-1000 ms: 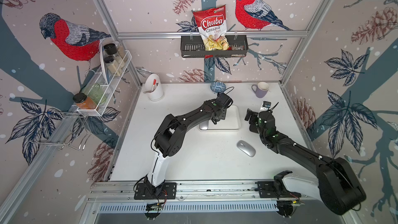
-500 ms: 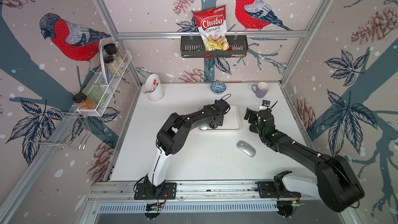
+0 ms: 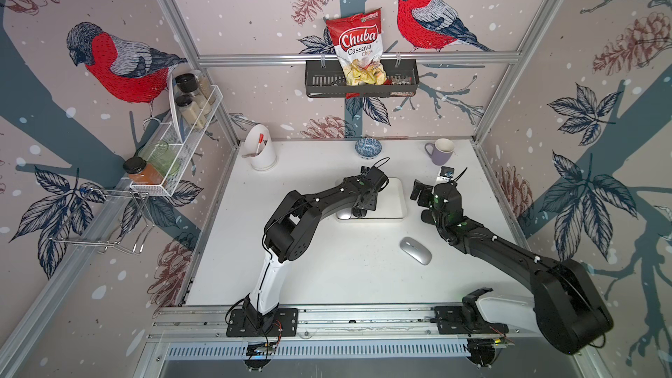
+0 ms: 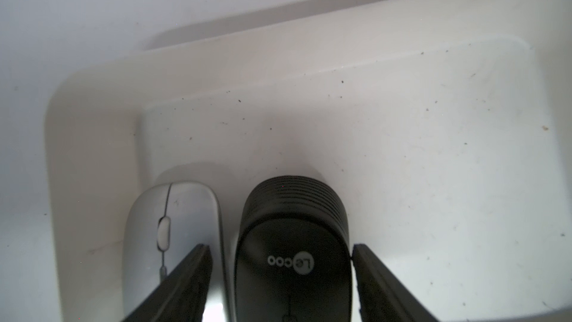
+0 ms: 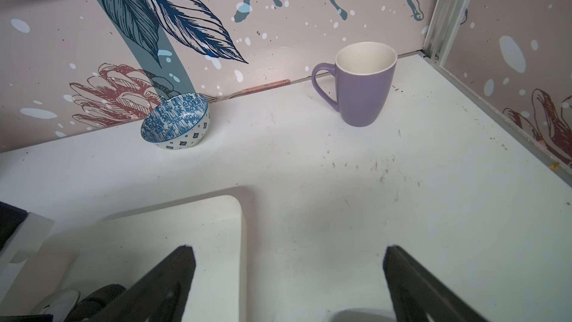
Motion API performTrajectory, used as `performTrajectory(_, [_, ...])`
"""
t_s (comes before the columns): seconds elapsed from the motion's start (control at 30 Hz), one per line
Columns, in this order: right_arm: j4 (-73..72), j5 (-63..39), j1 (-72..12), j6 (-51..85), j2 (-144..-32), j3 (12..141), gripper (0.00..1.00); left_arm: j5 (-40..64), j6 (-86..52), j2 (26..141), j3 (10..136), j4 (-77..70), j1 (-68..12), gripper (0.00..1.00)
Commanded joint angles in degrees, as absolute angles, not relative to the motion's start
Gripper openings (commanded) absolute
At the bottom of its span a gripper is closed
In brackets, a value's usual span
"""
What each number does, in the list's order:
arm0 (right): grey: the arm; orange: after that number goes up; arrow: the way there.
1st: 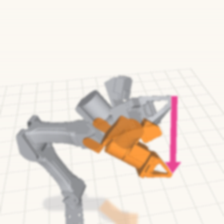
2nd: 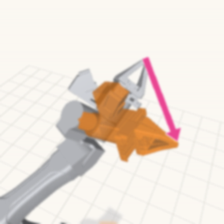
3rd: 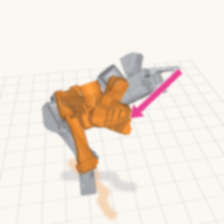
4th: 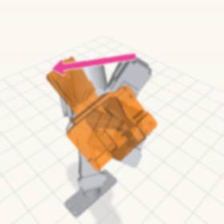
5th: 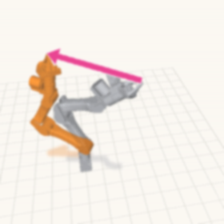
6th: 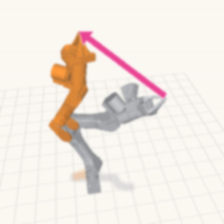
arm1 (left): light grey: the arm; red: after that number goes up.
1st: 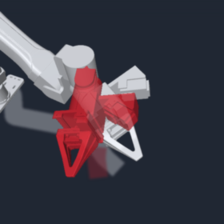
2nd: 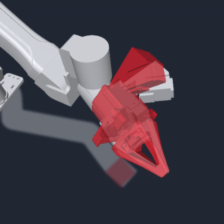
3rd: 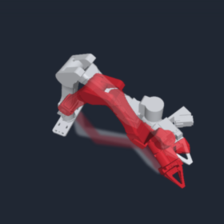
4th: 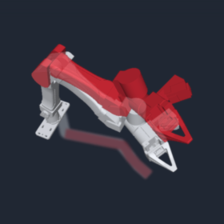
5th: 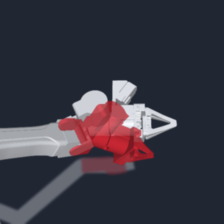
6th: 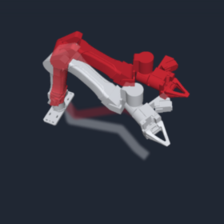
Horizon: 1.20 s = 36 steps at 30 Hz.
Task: Put the mouse in the storage box
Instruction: Place the mouse in the storage box.
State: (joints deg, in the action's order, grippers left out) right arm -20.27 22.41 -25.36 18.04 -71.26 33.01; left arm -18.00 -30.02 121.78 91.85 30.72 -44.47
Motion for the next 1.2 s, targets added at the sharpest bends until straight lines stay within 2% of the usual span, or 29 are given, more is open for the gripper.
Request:
performTrajectory(0.0, [-19.19, 23.24, -25.42, 17.36, -70.75, 33.73, 1.0, -20.12, -30.5, 120.7, 92.11, 31.54, -44.3, 0.75])
performTrajectory(0.33, [-19.42, 22.95, -25.22, 17.76, -71.25, 33.81, 1.0, -20.35, -30.59, 121.95, 92.86, 32.26, -44.03, 0.77])
performTrajectory(0.53, [-20.01, 22.51, -25.23, 17.59, -72.9, 35.07, 1.0, -15.64, -26.68, 118.72, 91.0, 26.03, -45.06, 0.82])
performTrajectory(0.67, [-20.05, 22.06, -25.14, 17.75, -73.89, 35.92, 1.0, -15.09, -25.71, 120.56, 93.14, 27.07, -45.76, 0.82])
performTrajectory(0.83, [-20.33, 21.8, -25.18, 18.4, -73.44, 35.52, 1.0, -16.2, -26.6, 124.51, 95.14, 29.68, -46.14, 0.83])
performTrajectory(1.17, [-20.56, 21.62, -25.15, 18.28, -73.05, 34.05, 1.0, -21.84, -28.16, 123.08, 93.32, 30.66, -46.07, 0.83])
